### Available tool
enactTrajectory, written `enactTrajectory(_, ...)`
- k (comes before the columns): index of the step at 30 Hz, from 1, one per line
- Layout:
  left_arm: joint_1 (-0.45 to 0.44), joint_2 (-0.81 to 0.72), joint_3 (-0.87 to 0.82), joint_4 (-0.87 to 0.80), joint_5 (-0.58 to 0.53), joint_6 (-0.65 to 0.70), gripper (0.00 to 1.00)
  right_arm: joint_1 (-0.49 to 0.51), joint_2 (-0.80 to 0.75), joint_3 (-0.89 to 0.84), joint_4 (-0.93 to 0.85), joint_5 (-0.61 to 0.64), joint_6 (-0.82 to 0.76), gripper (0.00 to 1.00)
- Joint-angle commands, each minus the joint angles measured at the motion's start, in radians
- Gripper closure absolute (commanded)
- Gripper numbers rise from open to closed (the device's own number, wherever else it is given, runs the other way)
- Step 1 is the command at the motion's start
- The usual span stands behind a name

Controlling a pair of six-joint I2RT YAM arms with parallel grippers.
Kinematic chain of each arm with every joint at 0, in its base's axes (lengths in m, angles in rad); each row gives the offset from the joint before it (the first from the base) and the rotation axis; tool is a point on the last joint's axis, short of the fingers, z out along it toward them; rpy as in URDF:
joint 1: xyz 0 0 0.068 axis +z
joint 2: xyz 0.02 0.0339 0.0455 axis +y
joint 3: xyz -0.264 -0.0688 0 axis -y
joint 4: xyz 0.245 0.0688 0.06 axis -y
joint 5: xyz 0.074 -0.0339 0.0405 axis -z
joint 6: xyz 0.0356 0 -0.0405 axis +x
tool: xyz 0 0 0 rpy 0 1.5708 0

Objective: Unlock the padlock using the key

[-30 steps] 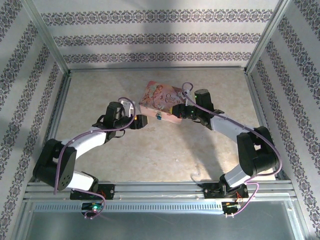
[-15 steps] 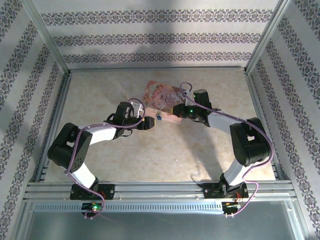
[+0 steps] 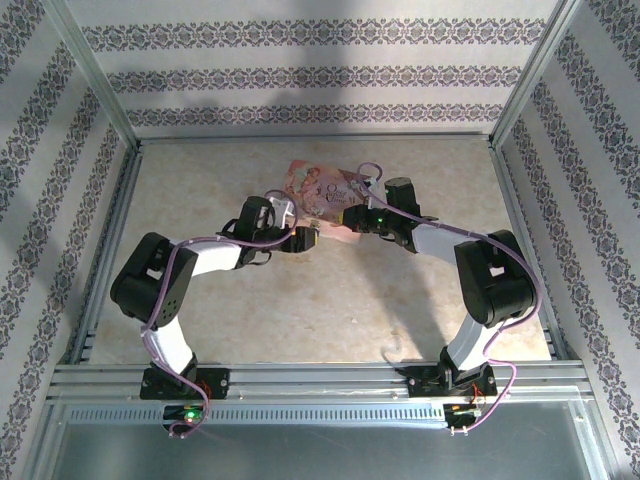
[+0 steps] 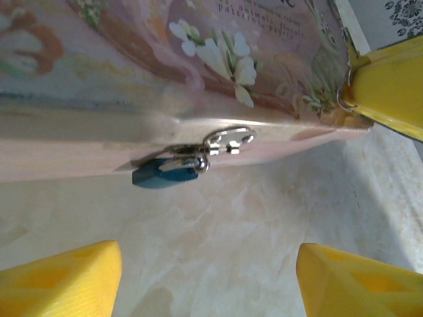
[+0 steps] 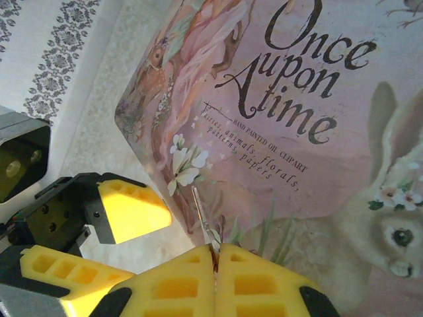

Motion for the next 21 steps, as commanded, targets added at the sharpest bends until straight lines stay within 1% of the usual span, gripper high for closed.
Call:
enactTrajectory(1, -0.009, 0.023, 0.053, -0.018, -0.02, 0.071, 0.3, 0.018, 0.029, -0.004, -0.011, 0.011, 0.025, 1.0)
enactTrajectory(6, -0.01, 0.063, 0.108, -0.076, -0.03, 0.118, 0.31, 0.029, 0.02, -0.015, -0.002, 0.012, 0.039, 1.0)
enactTrajectory(21, -0.011, 0.169, 0.176, -0.054, 0.006, 0.114, 0.38, 0.04, 0.029, -0.012, 0.001, 0.017, 0.044, 1.0)
